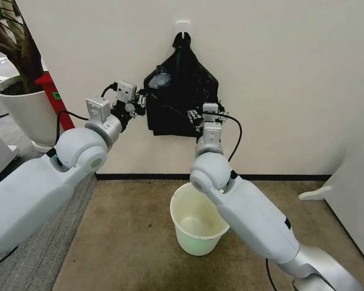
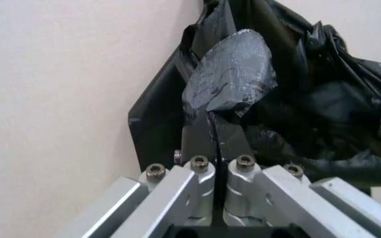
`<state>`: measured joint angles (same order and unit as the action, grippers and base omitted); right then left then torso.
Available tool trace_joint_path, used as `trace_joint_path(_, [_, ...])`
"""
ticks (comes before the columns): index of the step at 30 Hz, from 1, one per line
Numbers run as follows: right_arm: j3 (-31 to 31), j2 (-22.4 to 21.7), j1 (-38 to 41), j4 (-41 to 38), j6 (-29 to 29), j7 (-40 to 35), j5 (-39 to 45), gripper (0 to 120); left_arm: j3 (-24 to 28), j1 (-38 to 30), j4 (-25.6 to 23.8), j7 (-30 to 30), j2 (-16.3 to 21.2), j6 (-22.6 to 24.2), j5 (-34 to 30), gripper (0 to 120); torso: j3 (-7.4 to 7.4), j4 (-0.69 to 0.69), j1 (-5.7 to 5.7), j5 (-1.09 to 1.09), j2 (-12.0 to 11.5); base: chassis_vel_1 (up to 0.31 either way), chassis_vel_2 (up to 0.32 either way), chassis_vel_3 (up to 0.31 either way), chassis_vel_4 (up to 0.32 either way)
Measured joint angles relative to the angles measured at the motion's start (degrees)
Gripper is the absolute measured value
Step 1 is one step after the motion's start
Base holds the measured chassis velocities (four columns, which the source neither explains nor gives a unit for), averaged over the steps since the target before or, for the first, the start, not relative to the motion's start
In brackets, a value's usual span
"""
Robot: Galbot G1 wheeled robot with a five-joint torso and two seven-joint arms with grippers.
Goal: Place the garbage bag over the trash bin.
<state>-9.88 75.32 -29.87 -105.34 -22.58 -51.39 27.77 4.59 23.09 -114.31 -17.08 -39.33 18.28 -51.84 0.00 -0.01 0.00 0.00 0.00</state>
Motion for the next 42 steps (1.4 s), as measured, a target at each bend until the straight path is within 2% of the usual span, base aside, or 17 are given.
trace_joint_path(8, [1.3,-0.4,-0.9,-0.3,1.4,0.7,0.1,80,-0.9,1.4,0.0,0.0,0.0,0.0,0.2,0,0.0,0.0,0.0,0.0,0.0,0.0,0.0,0.0,0.0])
trace_joint_path(11, [1.6,-0.3,-1.3,-0.1,1.9,0.7,0.0,73,-1.2,1.9,0.0,0.0,0.1,0.0,0.2,0,0.0,0.0,0.0,-0.01,0.0,0.0,0.0,0.0,0.0])
trace_joint_path(13, [2.2,-0.1,-1.8,0.0,2.8,0.8,0.1,66,-1.6,2.7,-0.3,-0.1,0.6,-0.1,0.3,0,0.0,0.0,0.0,0.0,0.0,0.0,0.0,0.0,0.0])
trace_joint_path(14, [2.2,-0.1,-1.8,0.0,2.8,0.8,0.1,66,-1.6,2.7,-0.3,-0.1,0.6,-0.1,0.3,0,0.0,0.0,0.0,0.0,0.0,0.0,0.0,0.0,0.0])
trace_joint_path(15, [2.4,0.2,-2.0,0.0,3.4,0.9,0.6,59,-1.9,3.4,-0.7,-0.2,1.0,-0.1,0.3,0,0.0,0.0,0.0,0.0,0.0,0.0,0.0,0.0,0.0])
trace_joint_path(18, [2.5,0.9,-2.1,0.0,5.0,1.3,2.3,50,-2.8,4.8,-1.3,-0.4,1.6,-0.2,0.3,0,0.0,0.01,0.0,-0.01,0.0,0.0,0.0,0.0,0.0])
trace_joint_path(20, [2.4,0.9,-2.2,0.0,5.1,1.3,2.4,50,-2.8,4.9,-1.3,-0.4,1.6,-0.2,0.3,0,0.0,0.01,0.0,-0.01,0.0,0.0,0.0,0.0,0.0])
trace_joint_path(21, [2.3,1.2,-2.3,-0.4,6.4,1.5,3.8,40,-3.4,5.6,-1.5,-0.4,1.9,-0.2,0.3,0,0.0,0.02,0.0,0.0,0.0,0.0,0.0,0.0,0.0])
trace_joint_path(23, [2.2,1.2,-2.5,-0.9,7.3,1.5,4.5,32,-3.8,6.3,-1.6,-0.4,2.1,-0.3,0.3,0,0.0,0.02,0.0,-0.01,0.0,0.0,0.0,0.0,0.0])
trace_joint_path(26, [2.2,0.9,-2.6,-1.1,7.7,1.5,4.7,25,-4.1,6.6,-1.7,-0.5,2.2,-0.5,0.4,0,0.0,0.02,0.0,-0.01,0.0,0.0,0.0,0.0,0.0])
trace_joint_path(30, [2.7,0.0,-2.8,-1.8,8.1,1.6,6.2,6,-4.5,7.0,-1.7,-0.7,2.4,-0.7,0.4,0,0.0,0.01,0.0,-0.01,0.0,0.0,0.0,0.0,0.0])
trace_joint_path(33, [2.9,-0.5,-2.9,-2.3,8.3,1.6,7.4,0,-4.5,7.0,-1.7,-0.9,2.3,-0.8,0.1,0,0.0,0.01,0.0,0.0,0.0,0.0,0.0,0.0,0.0])
trace_joint_path(42, [4.9,-2.5,-4.6,-4.2,10.0,2.1,11.5,0,-4.4,7.7,-2.2,-2.2,2.0,-0.6,-1.4,0,0.0,-0.01,0.0,0.0,0.0,0.0,0.0,0.0,0.0])
